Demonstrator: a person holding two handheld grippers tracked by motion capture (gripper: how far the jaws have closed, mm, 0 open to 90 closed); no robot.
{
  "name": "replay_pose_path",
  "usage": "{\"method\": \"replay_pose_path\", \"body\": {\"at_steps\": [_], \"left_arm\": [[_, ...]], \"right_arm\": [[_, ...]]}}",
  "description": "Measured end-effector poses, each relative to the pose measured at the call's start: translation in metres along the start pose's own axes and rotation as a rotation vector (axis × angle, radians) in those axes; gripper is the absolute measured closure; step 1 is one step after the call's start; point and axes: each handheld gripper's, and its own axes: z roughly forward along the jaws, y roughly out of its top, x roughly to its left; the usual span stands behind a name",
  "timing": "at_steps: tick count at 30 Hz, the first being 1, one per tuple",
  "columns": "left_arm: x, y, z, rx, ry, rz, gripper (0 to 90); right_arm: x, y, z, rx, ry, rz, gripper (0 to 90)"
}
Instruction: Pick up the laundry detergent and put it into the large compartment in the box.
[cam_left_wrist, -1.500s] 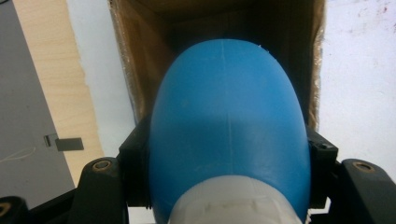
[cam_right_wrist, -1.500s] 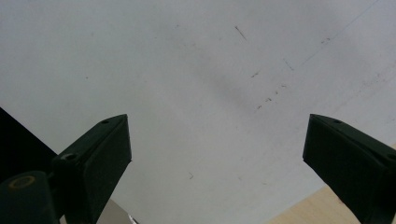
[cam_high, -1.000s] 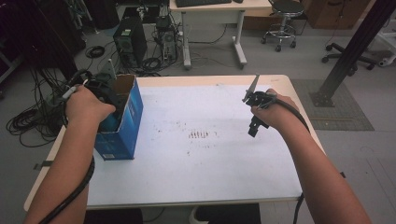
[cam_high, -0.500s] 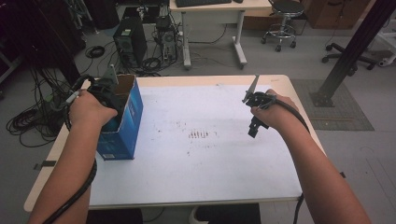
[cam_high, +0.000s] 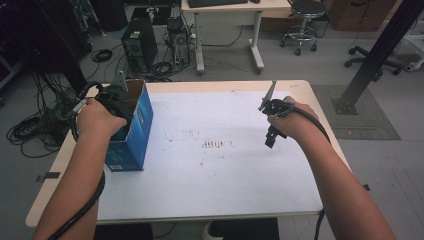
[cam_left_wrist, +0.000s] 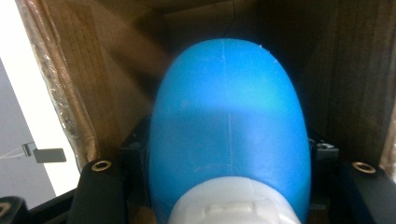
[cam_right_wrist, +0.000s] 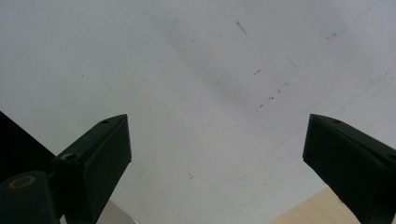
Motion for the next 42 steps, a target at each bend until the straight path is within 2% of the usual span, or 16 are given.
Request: {"method": "replay_pose_path", "body": {"at_steps": [18,26,34,42], "left_arm": [[0.003,0.000,0.002,0.002,-0.013,-0.019,37.1],[0.004,-0.001,0.002,0.001,-0.013,-0.029,33.3],[0.002,-0.001,-0.002,-0.007,-0.002,-0.031,32.3],[0.003,-0.004,-0.009,-0.015,-0.014,-0.041,29.9]], "right_arm": [[0.000,-0.002,0.001,0.002,-0.002,-0.001,7.6],[0.000,-0.001,0.002,0.005,-0.003,0.000,7.6],[-0.001,-0.001,0.003,0.005,0.001,0.000,7.6],[0.000,0.001,0.003,0.004,-0.003,-0.003,7.6]]}}
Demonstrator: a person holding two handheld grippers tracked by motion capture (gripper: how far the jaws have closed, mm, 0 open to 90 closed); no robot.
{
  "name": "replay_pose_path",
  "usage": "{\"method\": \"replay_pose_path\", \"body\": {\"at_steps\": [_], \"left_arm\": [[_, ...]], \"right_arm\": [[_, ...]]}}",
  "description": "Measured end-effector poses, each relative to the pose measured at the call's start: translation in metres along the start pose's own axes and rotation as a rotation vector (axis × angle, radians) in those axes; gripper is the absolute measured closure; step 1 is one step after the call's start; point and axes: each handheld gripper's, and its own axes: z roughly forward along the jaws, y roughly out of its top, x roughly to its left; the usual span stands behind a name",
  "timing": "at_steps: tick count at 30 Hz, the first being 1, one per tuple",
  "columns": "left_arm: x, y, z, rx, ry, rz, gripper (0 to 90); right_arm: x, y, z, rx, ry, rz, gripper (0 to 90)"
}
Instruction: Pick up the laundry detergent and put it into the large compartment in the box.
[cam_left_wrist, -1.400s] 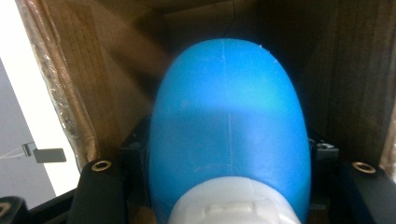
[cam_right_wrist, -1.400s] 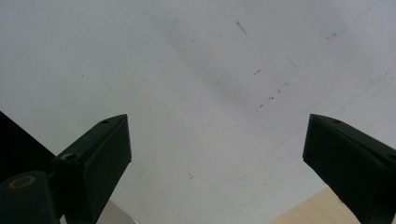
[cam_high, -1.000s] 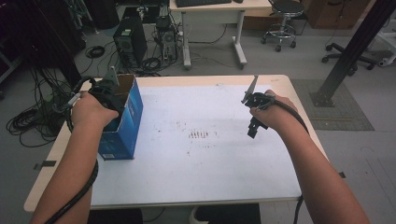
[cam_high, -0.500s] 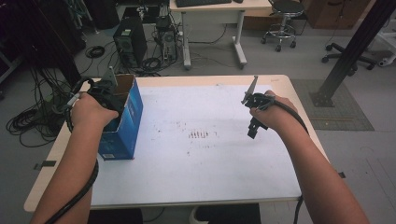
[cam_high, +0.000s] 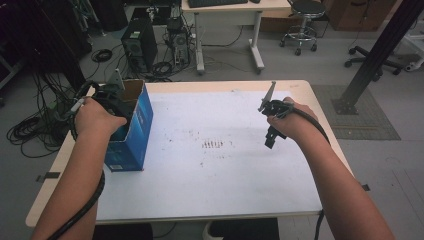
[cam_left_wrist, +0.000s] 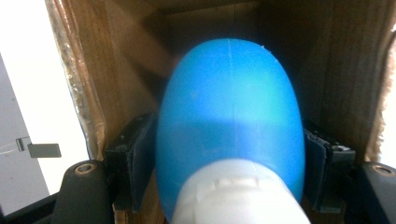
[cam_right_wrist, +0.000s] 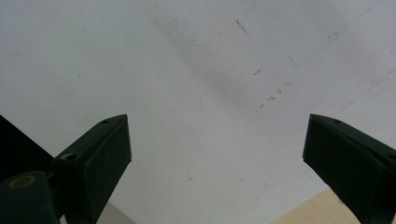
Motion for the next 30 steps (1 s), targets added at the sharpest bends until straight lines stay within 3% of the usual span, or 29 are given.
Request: {"method": "replay_pose_path", "body": {"at_steps": [8,14,26,30], "left_arm": [[-0.001,-0.002,-0.011,-0.006,0.026,0.003,28.1],[0.001,-0.005,-0.019,-0.017,0.017,-0.002,26.8],[-0.001,-0.009,-0.034,-0.057,0.021,0.012,21.0],[-0.001,-0.010,-0.043,-0.090,0.023,0.013,17.1]], "right_arm": [[0.001,0.001,-0.001,0.000,-0.003,-0.002,7.6],[0.001,0.001,-0.003,-0.002,-0.004,-0.004,7.6],[0.004,0.003,-0.005,-0.006,-0.008,-0.012,7.6],[0.005,0.004,-0.005,-0.006,-0.005,-0.007,7.6]]}}
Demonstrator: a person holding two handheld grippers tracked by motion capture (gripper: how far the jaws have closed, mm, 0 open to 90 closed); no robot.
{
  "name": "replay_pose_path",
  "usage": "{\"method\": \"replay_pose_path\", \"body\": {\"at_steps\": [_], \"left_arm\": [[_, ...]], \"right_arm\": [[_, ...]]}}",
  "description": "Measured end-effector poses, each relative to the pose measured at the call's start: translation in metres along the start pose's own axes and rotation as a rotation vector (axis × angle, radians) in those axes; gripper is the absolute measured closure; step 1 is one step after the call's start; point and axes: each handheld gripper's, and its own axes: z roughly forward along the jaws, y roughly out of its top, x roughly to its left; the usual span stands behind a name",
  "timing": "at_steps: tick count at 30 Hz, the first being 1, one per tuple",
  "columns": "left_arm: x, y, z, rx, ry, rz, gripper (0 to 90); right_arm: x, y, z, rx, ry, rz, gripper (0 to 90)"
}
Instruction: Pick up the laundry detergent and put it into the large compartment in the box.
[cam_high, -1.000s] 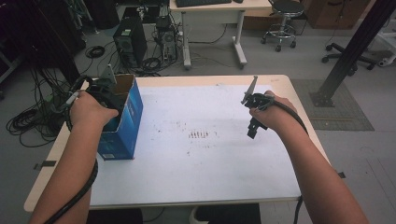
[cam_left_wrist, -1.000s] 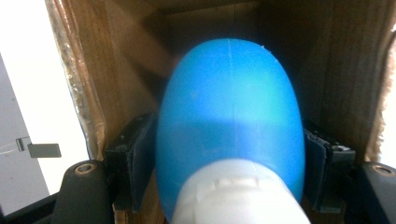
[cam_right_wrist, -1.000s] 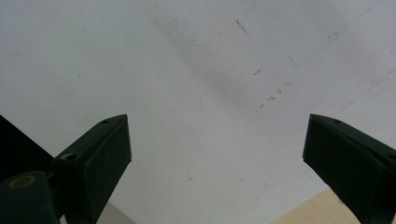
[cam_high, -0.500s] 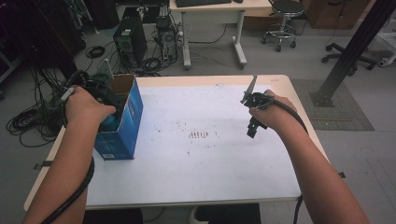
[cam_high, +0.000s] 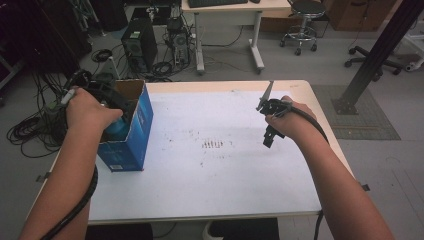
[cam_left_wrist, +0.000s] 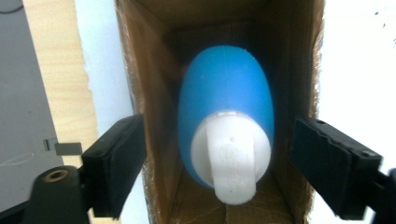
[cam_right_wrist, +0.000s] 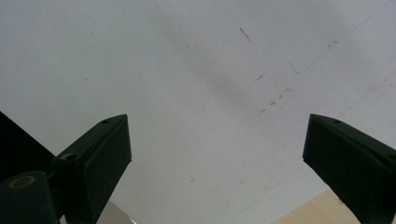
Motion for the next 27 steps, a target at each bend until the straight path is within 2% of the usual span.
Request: {"method": "replay_pose_path", "body": {"at_steps": [6,10,11,13,17,18,21,22,23,27], "left_arm": [[0.001,-0.001,-0.012,-0.017,0.004,0.014,15.4],[-0.002,-0.002,-0.020,-0.031,-0.013,0.037,12.5],[-0.004,-0.003,-0.023,-0.036,-0.036,0.061,12.2],[-0.006,-0.003,-0.024,-0.035,-0.044,0.068,11.7],[-0.017,-0.004,-0.030,-0.034,-0.035,0.122,8.5],[-0.017,-0.004,-0.030,-0.034,-0.035,0.122,7.7],[-0.025,-0.004,-0.035,-0.042,-0.020,0.156,6.1],[-0.031,-0.005,-0.039,-0.053,-0.021,0.177,5.7],[-0.031,-0.005,-0.039,-0.053,-0.021,0.177,5.6],[-0.041,-0.005,-0.045,-0.076,-0.018,0.222,4.6]], "right_arm": [[0.000,0.000,-0.001,-0.001,-0.003,-0.003,7.6],[0.001,0.000,-0.002,-0.005,0.000,-0.001,7.6],[0.001,0.000,-0.002,-0.005,0.000,0.000,7.6],[0.001,0.000,-0.002,-0.006,0.000,-0.001,7.6],[0.002,0.000,-0.002,-0.003,0.001,-0.002,7.6],[0.002,0.000,-0.002,-0.003,0.001,-0.002,7.6],[0.002,-0.001,-0.003,-0.006,0.000,0.001,7.6],[0.002,-0.001,-0.004,-0.008,0.001,0.003,7.6],[0.002,-0.001,-0.004,-0.008,0.001,0.003,7.6],[0.002,-0.003,-0.005,-0.012,0.006,0.006,7.6]]}}
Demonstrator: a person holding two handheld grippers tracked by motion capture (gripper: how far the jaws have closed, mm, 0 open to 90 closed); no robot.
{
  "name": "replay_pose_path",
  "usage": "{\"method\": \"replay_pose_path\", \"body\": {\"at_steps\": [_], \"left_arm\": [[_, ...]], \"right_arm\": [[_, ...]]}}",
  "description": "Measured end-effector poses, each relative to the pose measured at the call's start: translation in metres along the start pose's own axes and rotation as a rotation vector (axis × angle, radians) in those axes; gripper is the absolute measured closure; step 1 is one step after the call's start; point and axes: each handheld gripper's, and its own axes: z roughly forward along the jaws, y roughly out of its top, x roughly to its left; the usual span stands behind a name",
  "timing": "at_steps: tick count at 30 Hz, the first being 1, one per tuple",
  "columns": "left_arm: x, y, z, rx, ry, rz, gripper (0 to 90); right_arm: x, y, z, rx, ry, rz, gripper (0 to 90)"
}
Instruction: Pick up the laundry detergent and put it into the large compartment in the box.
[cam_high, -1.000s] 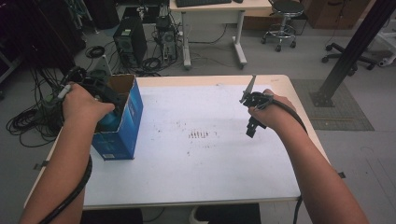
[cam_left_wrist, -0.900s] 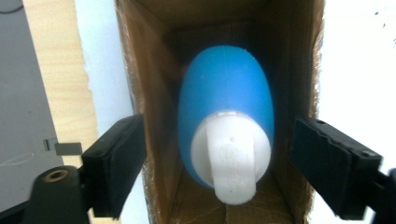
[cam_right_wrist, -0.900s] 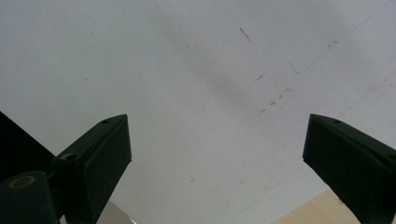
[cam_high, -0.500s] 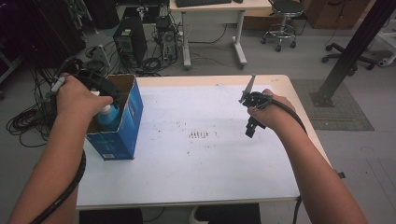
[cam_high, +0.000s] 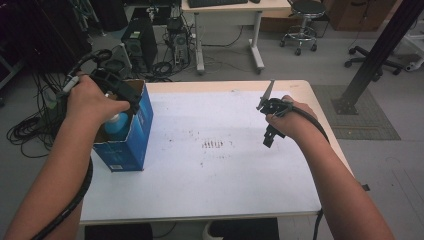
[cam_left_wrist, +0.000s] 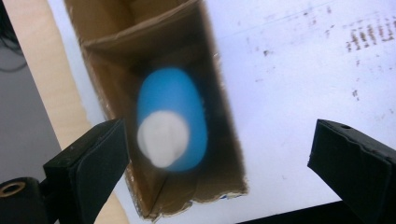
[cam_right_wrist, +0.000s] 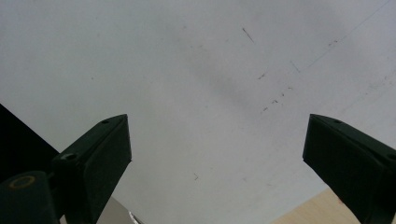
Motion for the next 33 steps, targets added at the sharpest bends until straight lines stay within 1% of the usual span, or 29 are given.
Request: {"method": "replay_pose_path", "body": {"at_steps": [1,2,3,4,5,8,9,10,11,12,16,17,18,20,22,23,24,26,27,30,31,32,33], "left_arm": [[-0.003,0.001,-0.001,-0.006,0.001,0.024,3.5],[-0.010,0.002,-0.003,-0.015,-0.002,0.062,3.1],[-0.010,0.002,-0.003,-0.015,-0.002,0.062,2.7],[-0.017,0.003,-0.006,-0.033,0.003,0.092,2.6],[-0.017,0.003,-0.006,-0.033,0.003,0.092,2.5],[-0.026,0.004,-0.009,-0.053,0.003,0.126,2.3],[-0.028,0.004,-0.009,-0.051,0.004,0.133,2.2],[-0.032,0.005,-0.009,-0.053,0.003,0.148,2.0],[-0.037,0.006,-0.009,-0.057,-0.002,0.182,0.7],[-0.037,0.006,-0.009,-0.057,-0.002,0.182,0.2],[-0.049,0.006,-0.011,-0.082,-0.005,0.248,0.2],[-0.054,0.006,-0.011,-0.097,-0.007,0.271,0.2],[-0.057,0.006,-0.011,-0.102,-0.006,0.291,0.2],[-0.064,0.006,-0.011,-0.111,0.001,0.346,0.2],[-0.073,0.005,-0.010,-0.110,0.010,0.424,0.2],[-0.082,0.004,-0.006,-0.084,0.016,0.510,0.2],[-0.082,0.004,-0.006,-0.084,0.016,0.510,0.2],[-0.091,0.002,-0.001,-0.046,0.017,0.579,0.2],[-0.094,0.001,0.001,-0.038,0.015,0.603,0.2],[-0.103,0.000,0.005,-0.037,-0.015,0.659,0.2],[-0.104,0.000,0.005,-0.036,-0.015,0.670,0.2],[-0.108,-0.001,0.007,-0.037,-0.014,0.699,0.2],[-0.108,-0.001,0.007,-0.037,-0.014,0.699,0.2]], "right_arm": [[0.000,0.000,0.000,-0.002,0.001,-0.004,7.7],[-0.001,-0.001,-0.001,-0.001,-0.002,-0.005,7.6],[-0.001,-0.001,-0.001,-0.001,-0.002,-0.005,7.6],[-0.001,-0.002,-0.001,-0.001,0.001,0.002,7.7],[-0.001,-0.002,-0.001,-0.001,0.001,0.002,7.7],[-0.001,-0.003,0.000,-0.001,0.001,0.003,7.7],[-0.001,-0.003,0.000,-0.001,0.000,0.002,7.7],[-0.002,-0.004,0.000,0.000,0.001,0.000,7.7],[-0.002,-0.004,0.001,0.000,0.002,0.002,7.7],[-0.002,-0.004,0.001,0.001,0.003,0.003,7.7],[-0.003,-0.005,0.002,-0.002,0.008,0.008,7.7],[-0.003,-0.005,0.002,0.002,0.003,0.005,7.7],[-0.004,-0.006,0.002,0.001,0.004,0.003,7.7],[-0.003,-0.006,0.002,-0.002,0.002,0.004,7.7],[-0.004,-0.006,0.002,-0.002,0.004,0.003,7.7],[-0.004,-0.006,0.001,-0.001,0.003,0.000,7.7],[-0.004,-0.006,0.001,-0.002,0.007,0.006,7.7],[-0.004,-0.007,0.001,-0.002,0.006,0.005,7.7],[-0.004,-0.007,0.001,-0.001,0.004,0.002,7.7],[-0.005,-0.008,0.001,0.001,0.004,0.005,7.7],[-0.005,-0.009,0.001,-0.001,0.004,0.005,7.7],[-0.005,-0.010,0.001,-0.002,0.009,0.009,7.7],[-0.005,-0.010,0.001,-0.002,0.009,0.009,7.7]]}}
